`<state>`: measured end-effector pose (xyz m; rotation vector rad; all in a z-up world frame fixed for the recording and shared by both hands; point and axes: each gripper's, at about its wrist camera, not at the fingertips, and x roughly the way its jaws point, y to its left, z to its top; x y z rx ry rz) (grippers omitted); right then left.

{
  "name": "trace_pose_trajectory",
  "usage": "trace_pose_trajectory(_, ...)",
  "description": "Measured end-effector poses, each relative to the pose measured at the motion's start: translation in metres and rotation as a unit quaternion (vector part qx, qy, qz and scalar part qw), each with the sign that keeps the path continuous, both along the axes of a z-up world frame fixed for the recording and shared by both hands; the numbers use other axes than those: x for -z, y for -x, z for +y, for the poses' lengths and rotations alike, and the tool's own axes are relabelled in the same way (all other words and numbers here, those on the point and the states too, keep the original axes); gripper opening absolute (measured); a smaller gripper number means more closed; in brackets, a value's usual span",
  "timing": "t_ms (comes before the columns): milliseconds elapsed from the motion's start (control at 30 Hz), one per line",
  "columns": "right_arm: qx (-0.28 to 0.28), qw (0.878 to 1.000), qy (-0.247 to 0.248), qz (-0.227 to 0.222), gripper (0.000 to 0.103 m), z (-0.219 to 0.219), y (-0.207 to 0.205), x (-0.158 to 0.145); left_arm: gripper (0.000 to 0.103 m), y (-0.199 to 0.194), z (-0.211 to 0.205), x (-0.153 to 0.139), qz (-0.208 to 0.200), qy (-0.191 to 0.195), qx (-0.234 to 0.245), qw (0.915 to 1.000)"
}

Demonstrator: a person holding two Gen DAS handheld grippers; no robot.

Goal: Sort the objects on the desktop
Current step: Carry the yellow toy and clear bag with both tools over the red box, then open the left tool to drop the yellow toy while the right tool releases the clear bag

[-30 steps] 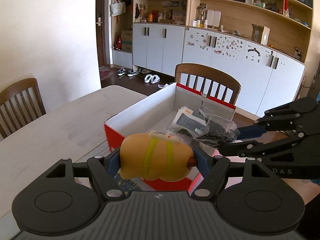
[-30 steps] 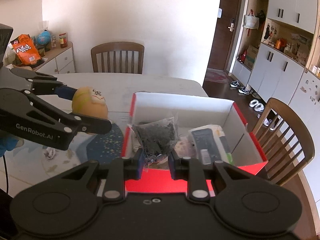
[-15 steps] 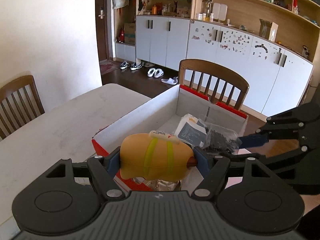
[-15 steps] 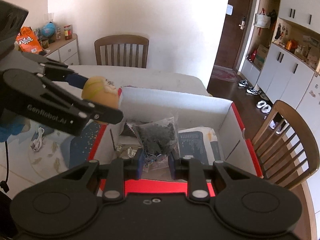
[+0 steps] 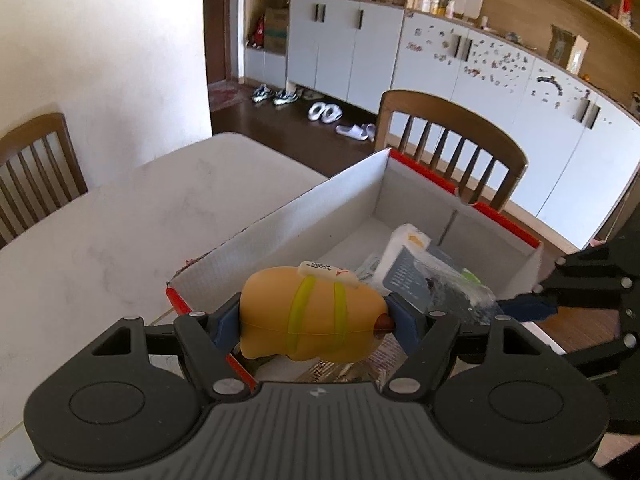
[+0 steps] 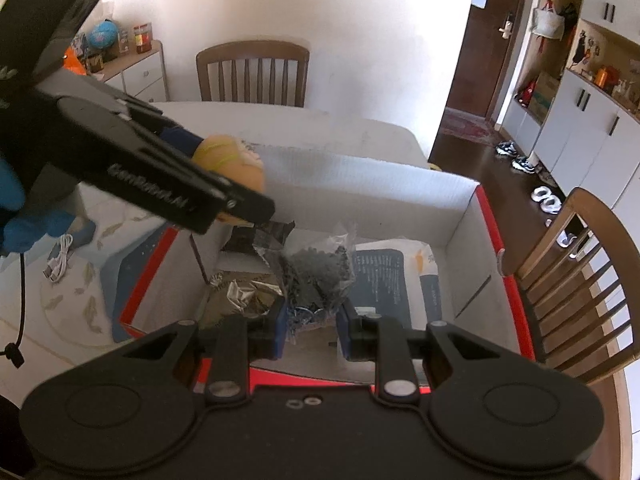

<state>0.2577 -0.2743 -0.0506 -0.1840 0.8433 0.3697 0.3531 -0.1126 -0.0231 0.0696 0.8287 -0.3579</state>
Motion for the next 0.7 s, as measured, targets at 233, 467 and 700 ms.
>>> trace_pose_trajectory(233, -0.022, 0.999, 0.005, 0.023, 0.025, 0.003, -0.012, 0.008, 0.075, -0.022, -0.011, 0.012, 0.022, -0.019, 0.002, 0.9996)
trace_pose_trajectory(467, -0.067, 0.996, 0.012, 0.055, 0.025, 0.011, -0.017, 0.018, 0.075, -0.037, -0.020, 0.021, 0.036, -0.039, 0.000, 0.9986)
trace_pose_trajectory(700, -0.102, 0.990, 0.009, 0.095, 0.025, 0.011, -0.027, 0.023, 0.075, -0.049, -0.029, 0.036, 0.068, -0.066, 0.023, 0.9952)
